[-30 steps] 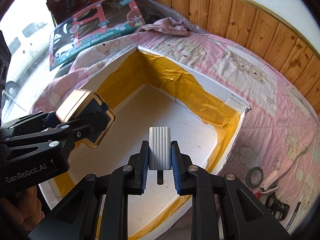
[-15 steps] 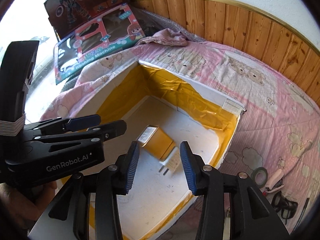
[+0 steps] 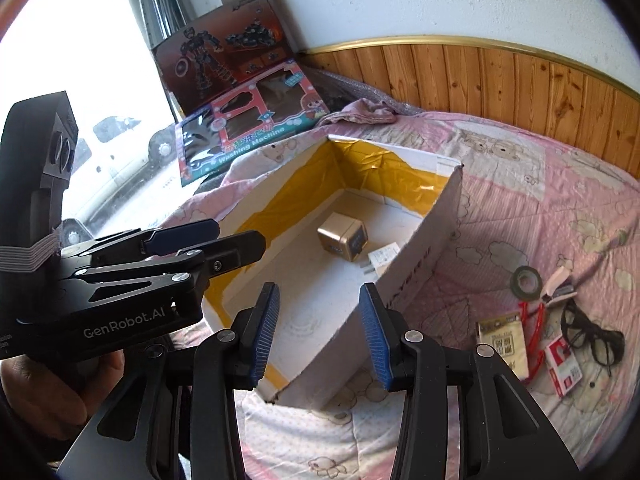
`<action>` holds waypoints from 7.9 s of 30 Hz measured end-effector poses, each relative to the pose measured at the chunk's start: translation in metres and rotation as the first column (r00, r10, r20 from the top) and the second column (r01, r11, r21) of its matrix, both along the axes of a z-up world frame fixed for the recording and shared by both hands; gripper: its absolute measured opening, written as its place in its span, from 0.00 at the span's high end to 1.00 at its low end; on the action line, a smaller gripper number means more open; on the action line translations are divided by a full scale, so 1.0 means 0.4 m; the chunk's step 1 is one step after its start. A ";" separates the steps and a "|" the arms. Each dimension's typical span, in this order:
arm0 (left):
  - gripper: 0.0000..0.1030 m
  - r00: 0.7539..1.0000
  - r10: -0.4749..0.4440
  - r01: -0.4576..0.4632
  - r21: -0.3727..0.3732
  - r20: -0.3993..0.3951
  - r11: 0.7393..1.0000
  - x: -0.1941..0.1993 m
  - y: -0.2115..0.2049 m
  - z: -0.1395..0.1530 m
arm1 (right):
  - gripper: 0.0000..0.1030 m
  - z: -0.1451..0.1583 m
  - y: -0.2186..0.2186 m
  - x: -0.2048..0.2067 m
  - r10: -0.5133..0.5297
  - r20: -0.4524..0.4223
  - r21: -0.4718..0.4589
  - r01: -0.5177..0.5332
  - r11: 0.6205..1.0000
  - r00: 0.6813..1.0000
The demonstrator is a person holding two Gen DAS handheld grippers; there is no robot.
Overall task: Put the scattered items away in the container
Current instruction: 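Move both open tools back over the remaining scattered items, then grasp the beige tissue pack with the left tool while the right grasps the red-white staples box, then lift both held items and carry them over the cardboard box, then lower both items into the cardboard box and open both tools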
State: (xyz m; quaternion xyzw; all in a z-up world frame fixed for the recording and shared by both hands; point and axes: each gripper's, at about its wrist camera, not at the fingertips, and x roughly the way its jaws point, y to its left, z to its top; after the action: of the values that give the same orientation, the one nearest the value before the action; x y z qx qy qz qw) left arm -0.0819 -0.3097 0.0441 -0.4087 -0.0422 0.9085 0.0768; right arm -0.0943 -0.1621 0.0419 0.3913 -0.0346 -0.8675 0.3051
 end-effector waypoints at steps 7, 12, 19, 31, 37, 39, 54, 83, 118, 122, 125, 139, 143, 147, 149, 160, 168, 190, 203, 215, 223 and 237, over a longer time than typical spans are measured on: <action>0.46 0.998 -0.058 0.059 -0.023 0.012 0.998 0.091 0.100 0.002 | 0.59 -0.031 0.110 0.089 -0.066 0.027 -0.077 0.068 0.995 0.997; 0.46 0.994 -0.105 0.105 -0.047 0.012 0.993 0.142 0.164 0.006 | 0.59 -0.061 0.194 0.124 -0.137 0.060 -0.100 0.143 0.985 0.989; 0.46 0.987 -0.161 0.162 -0.053 0.030 0.985 0.198 0.243 -0.017 | 0.59 -0.090 0.293 0.173 -0.224 0.110 -0.093 0.234 0.968 0.968; 0.46 0.965 -0.232 0.232 0.017 0.120 0.973 0.206 0.369 -0.102 | 0.58 -0.165 0.466 0.180 -0.397 0.222 -0.051 0.417 0.908 0.891; 0.40 0.952 -0.248 0.236 0.086 0.177 0.968 0.143 0.420 -0.140 | 0.58 -0.189 0.515 0.128 -0.434 0.229 0.017 0.442 0.897 0.871; 0.38 0.947 -0.255 0.239 0.102 0.196 0.966 0.115 0.443 -0.155 | 0.58 -0.193 0.527 0.102 -0.437 0.215 0.051 0.437 0.898 0.873; 0.34 0.920 -0.159 0.079 0.228 0.359 0.971 -0.118 0.486 -0.331 | 0.55 -0.310 0.518 -0.134 -0.279 0.144 0.310 0.224 0.924 0.949; 0.49 0.943 -0.126 0.074 0.173 0.309 0.982 -0.167 0.446 -0.397 | 0.56 -0.376 0.552 -0.281 -0.195 0.315 -0.070 0.227 0.971 0.929; 0.50 0.967 -0.183 0.167 0.101 0.178 0.981 0.034 0.447 -0.194 | 0.86 -0.210 0.560 -0.014 -0.326 0.240 -0.090 0.356 0.930 0.914; 0.50 0.967 -0.195 0.181 0.101 0.164 0.978 0.067 0.445 -0.176 | 0.86 -0.208 0.537 0.028 -0.326 0.241 -0.084 0.355 0.931 0.914; 0.50 0.967 -0.202 0.188 0.101 0.154 0.977 0.090 0.438 -0.163 | 0.86 -0.205 0.521 0.050 -0.324 0.239 -0.078 0.351 0.933 0.915; 0.50 0.966 -0.220 0.203 0.128 0.138 0.971 0.157 0.387 -0.141 | 0.86 -0.188 0.490 0.143 -0.338 0.232 -0.089 0.366 0.927 0.912; 0.50 0.965 -0.227 0.208 0.138 0.133 0.968 0.172 0.377 -0.135 | 0.86 -0.182 0.480 0.166 -0.341 0.227 -0.088 0.368 0.926 0.912; 0.50 0.967 -0.226 0.207 0.151 0.122 0.967 0.184 0.361 -0.122 | 0.86 -0.171 0.468 0.188 -0.341 0.220 -0.093 0.368 0.925 0.914; 0.50 0.968 -0.224 0.205 0.156 0.115 0.966 0.189 0.349 -0.114 | 0.86 -0.163 0.457 0.200 -0.338 0.212 -0.095 0.364 0.927 0.917; 0.50 0.977 -0.196 0.176 0.195 0.085 0.965 0.215 0.262 -0.075 | 0.86 -0.113 0.369 0.242 -0.282 0.182 -0.119 0.306 0.945 0.942; 0.50 0.986 -0.156 0.140 0.221 0.058 0.965 0.209 0.185 -0.043 | 0.86 -0.066 0.297 0.243 -0.237 0.151 -0.127 0.256 0.958 0.960; 0.50 0.999 -0.026 0.017 0.278 0.027 0.961 0.128 -0.015 0.003 | 0.86 0.037 0.132 0.163 -0.146 0.081 -0.123 0.155 0.980 0.986; 0.50 0.998 0.048 -0.060 0.291 0.048 0.955 0.062 -0.118 -0.019 | 0.86 0.047 0.029 0.078 -0.085 0.061 -0.079 0.090 0.993 0.994; 0.50 0.992 0.076 -0.100 0.273 0.096 0.957 -0.005 -0.168 -0.074 | 0.86 0.041 -0.053 -0.033 -0.056 0.051 -0.026 0.057 0.998 0.997; 0.50 0.989 0.066 -0.099 0.257 0.135 0.961 -0.060 -0.181 -0.116 | 0.86 0.035 -0.109 -0.136 -0.043 0.044 0.034 0.041 0.999 0.998; 0.50 0.978 0.059 -0.103 0.217 0.199 0.971 -0.149 -0.189 -0.172 | 0.86 -0.017 -0.229 -0.354 -0.040 0.067 0.200 0.026 0.980 0.997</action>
State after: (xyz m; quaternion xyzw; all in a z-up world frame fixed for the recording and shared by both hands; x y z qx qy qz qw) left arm -0.1416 -0.3851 -0.0248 -0.4805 -0.1693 0.8567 0.0813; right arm -0.2359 -0.2535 0.0349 0.4496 0.0348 -0.8572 0.2486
